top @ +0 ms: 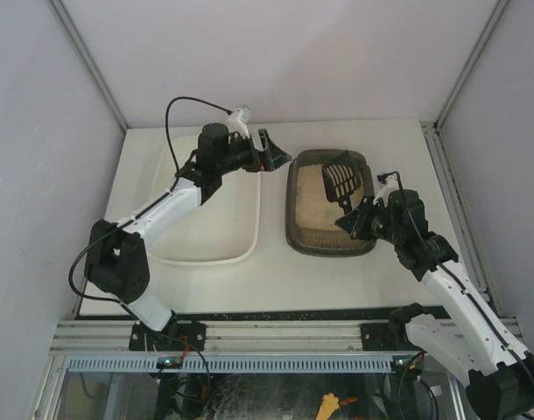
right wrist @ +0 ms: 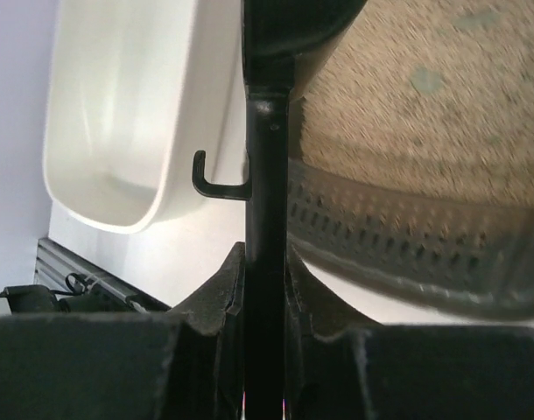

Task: Clean the litter box

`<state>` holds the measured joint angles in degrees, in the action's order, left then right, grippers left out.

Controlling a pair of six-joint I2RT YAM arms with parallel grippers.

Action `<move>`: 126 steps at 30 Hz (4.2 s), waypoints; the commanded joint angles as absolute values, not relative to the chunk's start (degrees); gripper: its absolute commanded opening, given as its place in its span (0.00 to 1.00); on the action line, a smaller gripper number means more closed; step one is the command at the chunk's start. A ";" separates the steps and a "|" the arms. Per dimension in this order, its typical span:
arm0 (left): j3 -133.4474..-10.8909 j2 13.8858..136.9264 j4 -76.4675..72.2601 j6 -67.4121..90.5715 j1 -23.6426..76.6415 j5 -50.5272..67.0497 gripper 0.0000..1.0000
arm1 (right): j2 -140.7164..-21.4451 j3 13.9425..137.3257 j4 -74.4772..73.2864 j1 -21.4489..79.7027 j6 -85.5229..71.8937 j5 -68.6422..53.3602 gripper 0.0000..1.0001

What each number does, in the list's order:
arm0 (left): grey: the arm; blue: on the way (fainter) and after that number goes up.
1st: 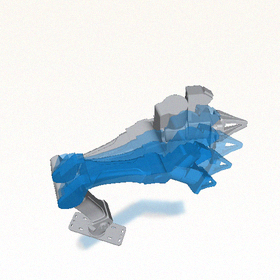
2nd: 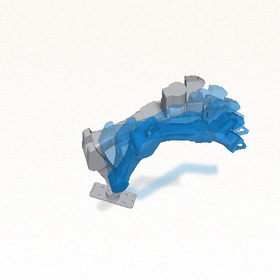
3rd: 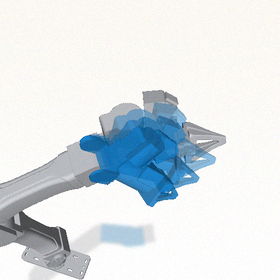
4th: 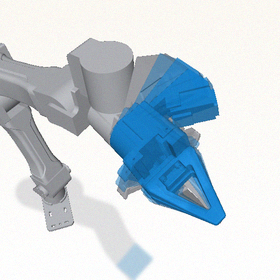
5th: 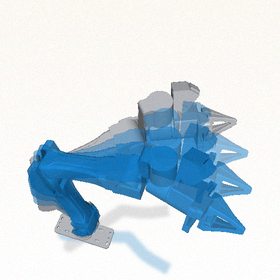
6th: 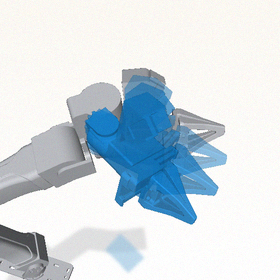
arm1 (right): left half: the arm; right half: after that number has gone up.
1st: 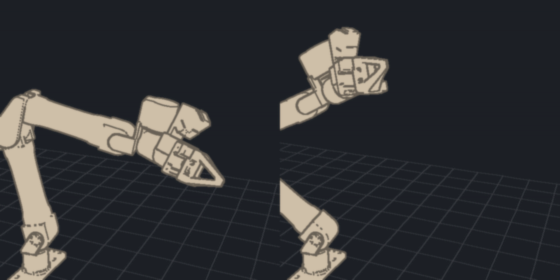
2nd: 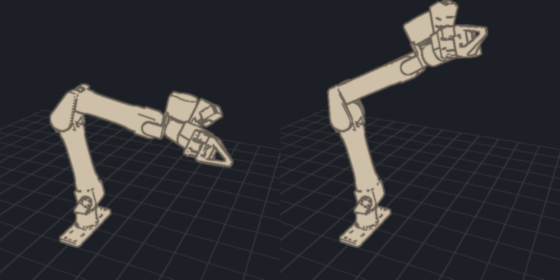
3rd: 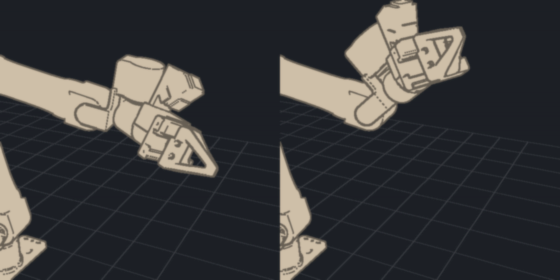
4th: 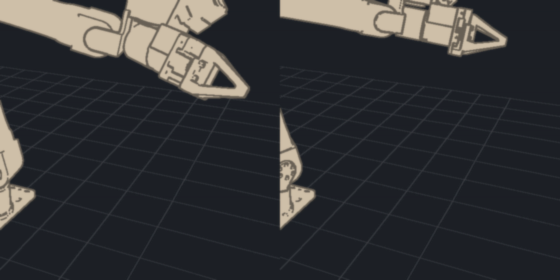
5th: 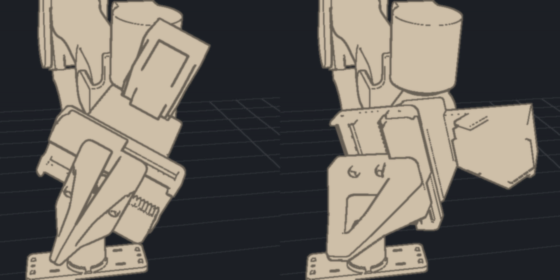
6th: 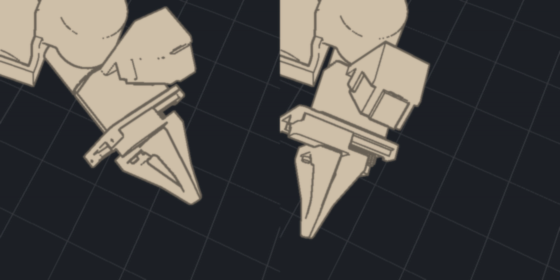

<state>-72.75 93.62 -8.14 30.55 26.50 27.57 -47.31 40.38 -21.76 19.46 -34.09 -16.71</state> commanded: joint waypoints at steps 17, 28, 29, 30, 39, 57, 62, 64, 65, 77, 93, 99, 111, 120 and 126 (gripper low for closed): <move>-79.35 103.19 14.21 71.96 31.90 2.40 1.00 | -80.01 62.85 -39.82 17.75 -30.70 -18.37 0.00; -80.39 105.78 17.99 76.80 33.18 1.53 1.00 | -88.07 66.47 -42.79 18.28 -27.18 -16.91 0.00; -80.44 106.09 18.01 77.27 33.22 2.58 1.00 | -88.59 66.65 -42.78 18.28 -26.90 -16.60 0.00; -80.39 106.24 17.90 77.62 33.30 3.19 1.00 | -89.12 66.90 -42.80 18.36 -26.63 -16.75 0.00; -78.11 104.36 16.09 76.91 33.66 2.09 1.00 | -96.55 74.09 -46.10 22.67 -25.87 -16.23 0.00; -74.93 100.28 11.98 75.01 33.01 1.67 1.00 | -96.97 65.75 -28.63 18.69 -28.96 -33.14 0.00; -73.90 99.48 10.44 74.25 32.62 1.86 1.00 | -97.70 62.99 -22.94 15.46 -30.66 -37.69 0.00; -73.86 99.56 10.21 74.25 32.50 2.09 1.00 | -99.07 62.94 -21.03 14.96 -31.58 -41.50 0.00; -73.95 99.58 10.12 74.27 32.44 2.12 1.00 | -99.80 63.00 -20.09 14.80 -32.30 -43.34 0.00; -74.34 99.84 9.54 73.92 32.34 2.71 1.00 | -100.02 69.35 -31.16 20.06 -28.76 -25.42 0.00; -75.41 99.75 8.83 72.62 32.34 3.57 1.00 | -104.56 70.97 -21.42 21.45 -29.92 -32.24 0.00; -75.57 99.59 8.61 72.39 32.30 4.28 1.00 | -101.44 63.47 -13.21 16.21 -33.34 -41.50 0.00; -75.99 97.24 9.13 69.45 32.04 2.92 1.00 | -94.81 55.87 -13.14 11.54 -32.78 -41.54 0.00; -81.23 90.91 17.60 54.79 28.46 7.04 1.00 | -87.85 52.96 -16.98 10.59 -30.50 -38.07 0.00; -76.94 79.04 21.38 42.98 18.85 8.11 1.00 | -82.46 42.40 -6.32 8.44 -33.63 -42.62 0.00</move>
